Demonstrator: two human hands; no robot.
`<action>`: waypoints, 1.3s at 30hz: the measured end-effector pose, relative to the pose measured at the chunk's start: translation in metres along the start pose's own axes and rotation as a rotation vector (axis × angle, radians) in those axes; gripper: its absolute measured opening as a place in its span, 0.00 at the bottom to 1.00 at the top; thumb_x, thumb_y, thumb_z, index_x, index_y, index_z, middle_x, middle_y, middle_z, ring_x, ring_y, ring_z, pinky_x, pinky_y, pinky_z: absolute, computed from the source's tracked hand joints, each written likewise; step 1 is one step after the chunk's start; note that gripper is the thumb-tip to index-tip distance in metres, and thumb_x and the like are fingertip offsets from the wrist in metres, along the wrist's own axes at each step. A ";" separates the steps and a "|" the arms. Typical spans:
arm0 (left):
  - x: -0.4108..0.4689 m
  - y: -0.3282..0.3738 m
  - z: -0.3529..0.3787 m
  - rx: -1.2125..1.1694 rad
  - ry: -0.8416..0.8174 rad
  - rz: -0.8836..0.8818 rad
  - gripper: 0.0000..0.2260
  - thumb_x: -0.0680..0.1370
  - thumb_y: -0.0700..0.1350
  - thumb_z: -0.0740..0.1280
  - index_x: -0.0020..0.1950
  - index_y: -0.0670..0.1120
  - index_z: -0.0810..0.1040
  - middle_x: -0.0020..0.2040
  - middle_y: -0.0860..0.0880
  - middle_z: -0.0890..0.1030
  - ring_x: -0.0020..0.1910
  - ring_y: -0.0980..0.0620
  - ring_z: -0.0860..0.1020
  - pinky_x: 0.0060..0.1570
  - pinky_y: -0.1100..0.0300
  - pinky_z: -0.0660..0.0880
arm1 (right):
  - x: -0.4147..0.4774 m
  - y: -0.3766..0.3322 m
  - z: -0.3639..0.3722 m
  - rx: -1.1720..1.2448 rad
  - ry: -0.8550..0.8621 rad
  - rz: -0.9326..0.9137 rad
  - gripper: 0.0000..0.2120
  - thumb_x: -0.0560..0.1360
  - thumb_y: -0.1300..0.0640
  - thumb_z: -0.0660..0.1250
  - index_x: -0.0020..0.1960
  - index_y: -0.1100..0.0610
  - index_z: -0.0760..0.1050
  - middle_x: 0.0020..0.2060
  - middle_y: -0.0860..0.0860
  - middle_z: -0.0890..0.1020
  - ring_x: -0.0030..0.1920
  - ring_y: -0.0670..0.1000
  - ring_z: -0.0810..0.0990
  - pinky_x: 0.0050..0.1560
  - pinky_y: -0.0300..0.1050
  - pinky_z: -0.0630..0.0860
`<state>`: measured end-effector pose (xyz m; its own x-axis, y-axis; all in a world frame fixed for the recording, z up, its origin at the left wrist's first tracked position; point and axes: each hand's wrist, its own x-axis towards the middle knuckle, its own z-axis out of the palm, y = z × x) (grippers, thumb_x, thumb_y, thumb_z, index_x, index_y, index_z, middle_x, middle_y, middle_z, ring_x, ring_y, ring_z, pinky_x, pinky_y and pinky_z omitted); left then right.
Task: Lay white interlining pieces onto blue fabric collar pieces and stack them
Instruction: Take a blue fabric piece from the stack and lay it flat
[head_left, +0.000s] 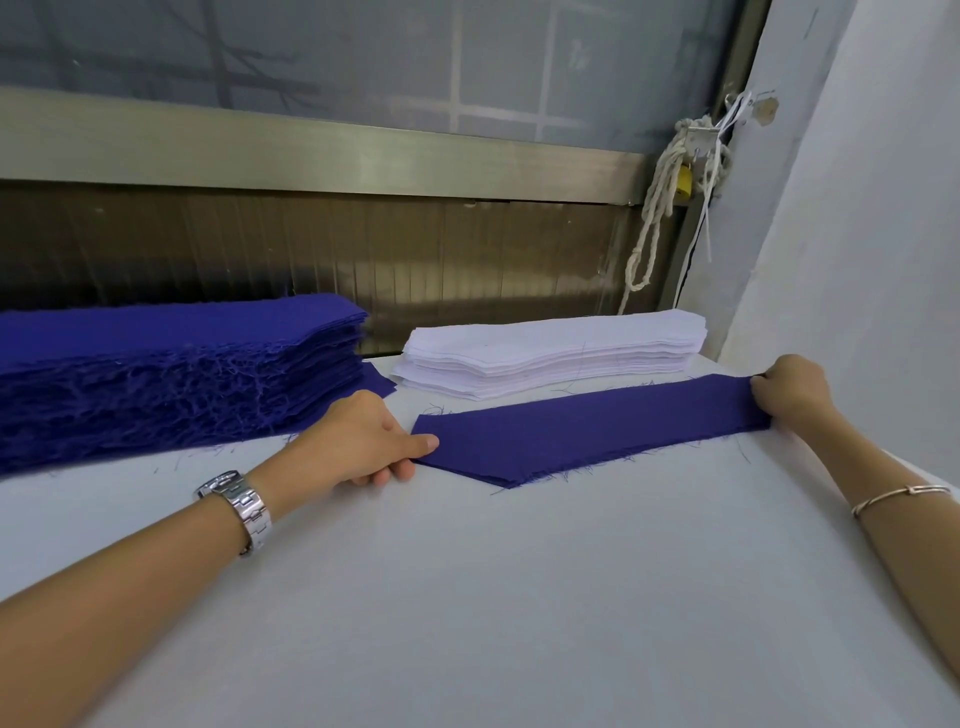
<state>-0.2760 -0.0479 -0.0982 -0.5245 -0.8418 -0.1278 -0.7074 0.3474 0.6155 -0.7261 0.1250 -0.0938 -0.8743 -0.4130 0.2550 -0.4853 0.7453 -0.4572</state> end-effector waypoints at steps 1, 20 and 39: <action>0.000 0.000 0.000 0.004 0.004 0.001 0.23 0.74 0.62 0.71 0.26 0.48 0.82 0.21 0.51 0.76 0.18 0.58 0.69 0.28 0.64 0.70 | -0.002 -0.001 0.000 -0.017 -0.001 -0.002 0.17 0.76 0.70 0.60 0.31 0.61 0.60 0.29 0.57 0.67 0.35 0.57 0.66 0.30 0.46 0.59; -0.013 0.010 -0.002 0.162 0.108 0.048 0.21 0.76 0.61 0.69 0.30 0.47 0.81 0.18 0.55 0.75 0.18 0.63 0.72 0.22 0.74 0.64 | -0.006 -0.003 0.009 -0.052 0.070 -0.012 0.10 0.77 0.71 0.62 0.37 0.68 0.68 0.38 0.65 0.74 0.38 0.62 0.72 0.39 0.50 0.68; -0.058 -0.066 -0.140 0.270 0.808 0.467 0.07 0.80 0.51 0.67 0.53 0.49 0.80 0.49 0.55 0.80 0.49 0.58 0.77 0.52 0.60 0.75 | -0.151 -0.270 0.017 0.262 -0.067 -0.720 0.06 0.80 0.63 0.66 0.55 0.63 0.78 0.41 0.54 0.79 0.38 0.51 0.76 0.42 0.45 0.72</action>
<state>-0.1328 -0.0792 -0.0225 -0.3674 -0.5900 0.7190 -0.6484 0.7167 0.2568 -0.4634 -0.0228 -0.0236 -0.3369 -0.7863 0.5180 -0.9119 0.1355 -0.3874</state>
